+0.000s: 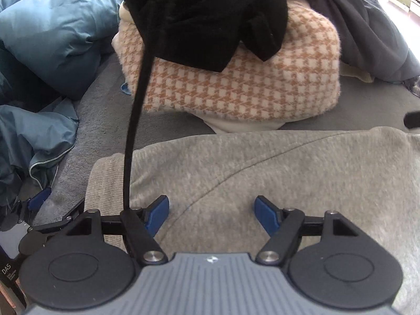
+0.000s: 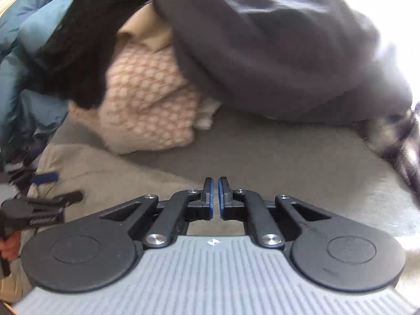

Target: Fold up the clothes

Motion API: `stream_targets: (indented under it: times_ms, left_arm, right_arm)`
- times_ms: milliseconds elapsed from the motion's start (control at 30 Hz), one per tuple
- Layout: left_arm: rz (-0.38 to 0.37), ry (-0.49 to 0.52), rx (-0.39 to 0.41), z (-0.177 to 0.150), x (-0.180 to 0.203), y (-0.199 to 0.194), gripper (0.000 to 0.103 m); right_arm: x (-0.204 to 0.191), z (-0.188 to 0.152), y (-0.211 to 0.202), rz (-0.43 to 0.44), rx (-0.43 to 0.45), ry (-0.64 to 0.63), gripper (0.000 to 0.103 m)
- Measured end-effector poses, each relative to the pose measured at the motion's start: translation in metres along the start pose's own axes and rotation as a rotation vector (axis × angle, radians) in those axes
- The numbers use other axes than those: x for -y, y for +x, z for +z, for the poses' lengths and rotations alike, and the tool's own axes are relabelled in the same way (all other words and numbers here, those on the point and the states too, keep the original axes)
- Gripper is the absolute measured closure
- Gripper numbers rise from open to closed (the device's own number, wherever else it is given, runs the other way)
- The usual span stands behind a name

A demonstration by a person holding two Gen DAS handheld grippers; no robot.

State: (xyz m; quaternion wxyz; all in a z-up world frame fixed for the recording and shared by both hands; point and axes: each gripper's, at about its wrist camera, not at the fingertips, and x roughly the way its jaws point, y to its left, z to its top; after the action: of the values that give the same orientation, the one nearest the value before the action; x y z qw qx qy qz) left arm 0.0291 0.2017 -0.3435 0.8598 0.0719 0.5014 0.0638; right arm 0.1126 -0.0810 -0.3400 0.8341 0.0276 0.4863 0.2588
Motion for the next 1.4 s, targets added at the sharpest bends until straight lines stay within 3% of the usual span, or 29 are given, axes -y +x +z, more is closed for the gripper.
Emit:
stream_targets:
  times_ms: [33,133,333,400,533,600,667,733,800,867,1000,1100,1200,1333,1400]
  left_arm:
    - [-0.003,0.000,0.001,0.000,-0.004,0.003,0.030]
    - [-0.017,0.003,0.009,0.000,-0.010,0.012,0.030]
    - [-0.005,0.066,0.031,0.004,-0.005,0.016,0.029]
    - [-0.016,0.064,0.030,0.006,-0.008,0.014,0.029]
    - [-0.027,0.075,0.040,0.007,-0.017,0.011,0.029]
    - [-0.024,0.095,0.038,0.006,-0.019,0.015,0.029]
    - [-0.023,0.112,0.039,0.005,-0.019,0.016,0.029]
    - [-0.023,0.123,0.042,0.004,-0.019,0.015,0.029]
    - [-0.029,0.116,0.048,0.003,-0.019,0.010,0.030]
    - [-0.040,0.108,0.054,0.001,-0.018,0.002,0.030]
    - [-0.110,0.112,0.034,-0.012,-0.004,-0.013,0.029]
    - [-0.090,0.181,-0.001,-0.026,0.013,-0.007,0.029]
    - [-0.069,0.184,-0.008,-0.030,0.018,-0.004,0.029]
    - [-0.044,0.151,-0.014,-0.026,0.022,-0.009,0.029]
    - [-0.028,0.152,-0.009,-0.024,0.030,-0.016,0.029]
  right_arm:
    - [-0.017,-0.004,0.004,0.034,-0.047,-0.064,0.099]
    - [-0.046,-0.013,0.036,0.022,-0.120,-0.187,0.099]
    - [-0.031,0.016,0.074,-0.028,-0.039,0.024,0.103]
    - [-0.037,0.020,0.056,-0.069,-0.010,-0.013,0.098]
    - [-0.037,0.006,0.023,0.020,-0.073,-0.017,0.098]
    - [-0.034,-0.007,0.025,0.013,-0.117,-0.071,0.099]
    - [-0.016,-0.017,0.030,-0.091,-0.130,-0.069,0.103]
    - [0.018,-0.015,0.017,-0.083,-0.081,0.124,0.103]
    - [0.029,-0.020,-0.012,-0.154,-0.013,0.212,0.099]
    - [0.023,-0.033,-0.041,-0.152,0.007,0.174,0.098]
    - [-0.004,-0.077,-0.066,-0.053,-0.089,0.044,0.098]
    - [0.012,-0.112,-0.077,-0.124,-0.166,0.019,0.099]
    - [0.079,-0.144,-0.106,-0.191,-0.127,0.197,0.103]
    - [0.152,-0.156,-0.165,-0.485,-0.041,0.396,0.100]
    - [0.162,-0.151,-0.182,-0.516,-0.003,0.385,0.096]
